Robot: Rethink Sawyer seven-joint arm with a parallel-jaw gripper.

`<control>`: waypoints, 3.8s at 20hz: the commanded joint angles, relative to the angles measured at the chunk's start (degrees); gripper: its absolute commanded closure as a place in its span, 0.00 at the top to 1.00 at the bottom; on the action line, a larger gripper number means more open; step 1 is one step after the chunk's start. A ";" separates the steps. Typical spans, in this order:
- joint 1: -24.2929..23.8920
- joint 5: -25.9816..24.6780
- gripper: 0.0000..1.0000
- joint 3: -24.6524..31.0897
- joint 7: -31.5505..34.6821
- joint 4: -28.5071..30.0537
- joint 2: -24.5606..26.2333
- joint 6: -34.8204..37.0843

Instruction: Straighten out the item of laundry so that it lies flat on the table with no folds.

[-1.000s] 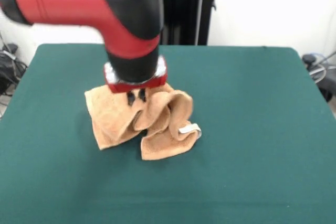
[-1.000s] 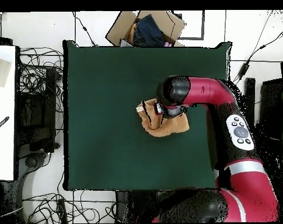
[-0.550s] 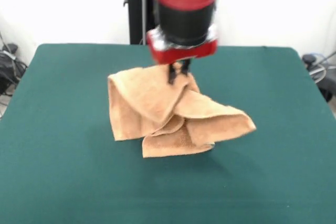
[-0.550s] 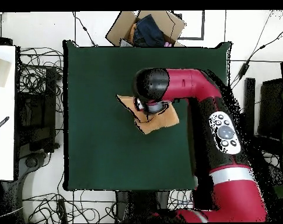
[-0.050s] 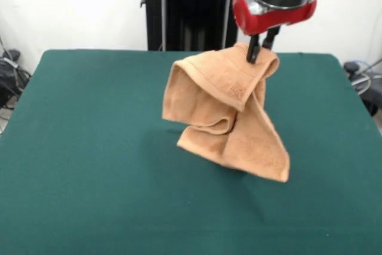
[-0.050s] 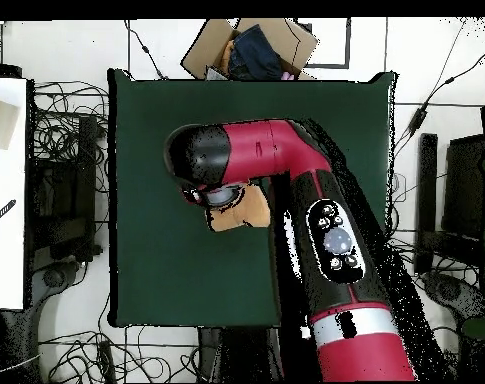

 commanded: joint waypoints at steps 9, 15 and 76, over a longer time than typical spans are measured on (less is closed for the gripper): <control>-13.11 1.15 0.00 1.35 -7.58 -4.78 11.84 3.16; -15.91 -0.79 0.00 2.98 -11.13 -8.99 14.13 6.68; -18.85 -4.94 0.00 5.34 -31.99 -37.16 29.96 16.97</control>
